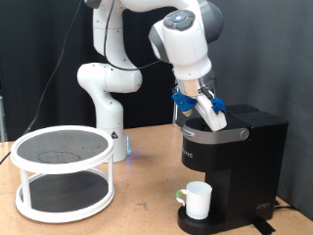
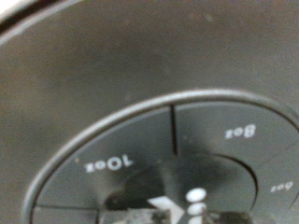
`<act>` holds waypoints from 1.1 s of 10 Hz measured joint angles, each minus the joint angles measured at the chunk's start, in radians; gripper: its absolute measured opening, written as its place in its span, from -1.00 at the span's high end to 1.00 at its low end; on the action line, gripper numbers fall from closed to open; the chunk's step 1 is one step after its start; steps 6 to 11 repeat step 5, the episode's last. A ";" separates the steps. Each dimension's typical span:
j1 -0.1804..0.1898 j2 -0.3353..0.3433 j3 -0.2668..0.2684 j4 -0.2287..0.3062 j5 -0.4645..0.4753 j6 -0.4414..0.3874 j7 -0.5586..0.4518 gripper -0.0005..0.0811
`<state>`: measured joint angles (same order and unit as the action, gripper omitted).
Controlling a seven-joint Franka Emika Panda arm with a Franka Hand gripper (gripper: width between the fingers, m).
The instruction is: Make a cup of coffee with the keurig machine
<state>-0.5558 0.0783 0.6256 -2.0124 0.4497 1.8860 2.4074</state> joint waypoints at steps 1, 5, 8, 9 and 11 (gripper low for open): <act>-0.003 -0.001 0.000 -0.003 0.029 -0.006 -0.040 0.99; -0.024 -0.057 -0.004 -0.031 0.165 -0.048 -0.183 0.99; -0.024 -0.057 -0.004 -0.031 0.165 -0.048 -0.183 0.99; -0.024 -0.057 -0.004 -0.031 0.165 -0.048 -0.183 0.99; -0.024 -0.057 -0.004 -0.031 0.165 -0.048 -0.183 0.99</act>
